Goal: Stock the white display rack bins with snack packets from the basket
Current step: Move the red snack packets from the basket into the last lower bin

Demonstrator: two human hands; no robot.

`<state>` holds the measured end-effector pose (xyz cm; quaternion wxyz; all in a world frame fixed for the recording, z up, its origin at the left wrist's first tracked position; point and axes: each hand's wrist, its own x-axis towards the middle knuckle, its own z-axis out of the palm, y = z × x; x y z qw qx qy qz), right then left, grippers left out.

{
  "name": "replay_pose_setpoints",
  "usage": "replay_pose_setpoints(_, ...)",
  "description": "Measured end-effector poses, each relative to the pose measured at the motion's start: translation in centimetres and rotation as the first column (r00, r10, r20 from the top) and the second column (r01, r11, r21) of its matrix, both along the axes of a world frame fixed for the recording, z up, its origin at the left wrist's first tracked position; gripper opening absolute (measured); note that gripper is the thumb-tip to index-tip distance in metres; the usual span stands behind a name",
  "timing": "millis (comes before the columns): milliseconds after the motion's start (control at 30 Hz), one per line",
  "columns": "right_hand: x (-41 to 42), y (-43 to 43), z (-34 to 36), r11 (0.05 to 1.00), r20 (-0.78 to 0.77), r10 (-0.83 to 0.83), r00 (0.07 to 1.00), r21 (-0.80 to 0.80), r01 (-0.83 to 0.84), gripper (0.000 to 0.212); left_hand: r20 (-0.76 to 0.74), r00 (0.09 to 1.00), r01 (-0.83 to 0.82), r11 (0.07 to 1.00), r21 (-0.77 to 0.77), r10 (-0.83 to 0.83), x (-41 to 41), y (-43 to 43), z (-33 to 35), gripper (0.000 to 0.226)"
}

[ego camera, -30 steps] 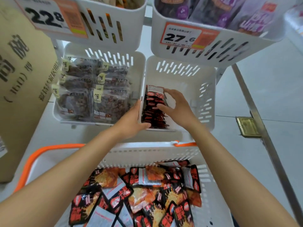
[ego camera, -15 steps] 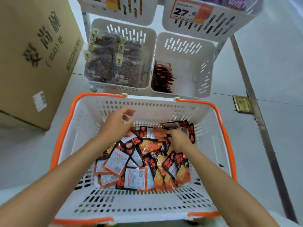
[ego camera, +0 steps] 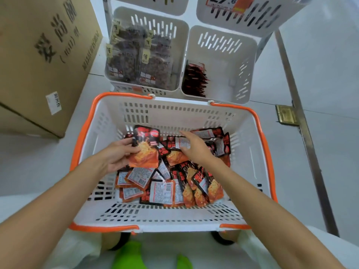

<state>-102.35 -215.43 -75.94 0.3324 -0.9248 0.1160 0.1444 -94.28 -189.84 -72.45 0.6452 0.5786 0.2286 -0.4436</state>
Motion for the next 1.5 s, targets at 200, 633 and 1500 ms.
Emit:
replay_pose_setpoints(200, -0.6, 0.5, -8.1, 0.964, 0.051, -0.098, 0.994, -0.241, 0.108, 0.029, 0.179, 0.983, 0.003, 0.986, 0.167, -0.034, -1.0, 0.4, 0.2, 0.024)
replay_pose_setpoints(633, 2.1, 4.4, -2.9, 0.904, -0.098, -0.312, 0.945, 0.275, 0.327, 0.050, 0.288, 0.953, -0.142, 0.981, 0.134, 0.099, -2.6, -4.2, -1.8, 0.028)
replay_pose_setpoints(1500, -5.8, -3.5, 0.4, 0.968, -0.236, -0.183, 0.954, 0.128, 0.217, 0.073, 0.255, 0.964, 0.079, 0.997, 0.007, -0.079, -3.7, -3.6, -0.9, 0.011)
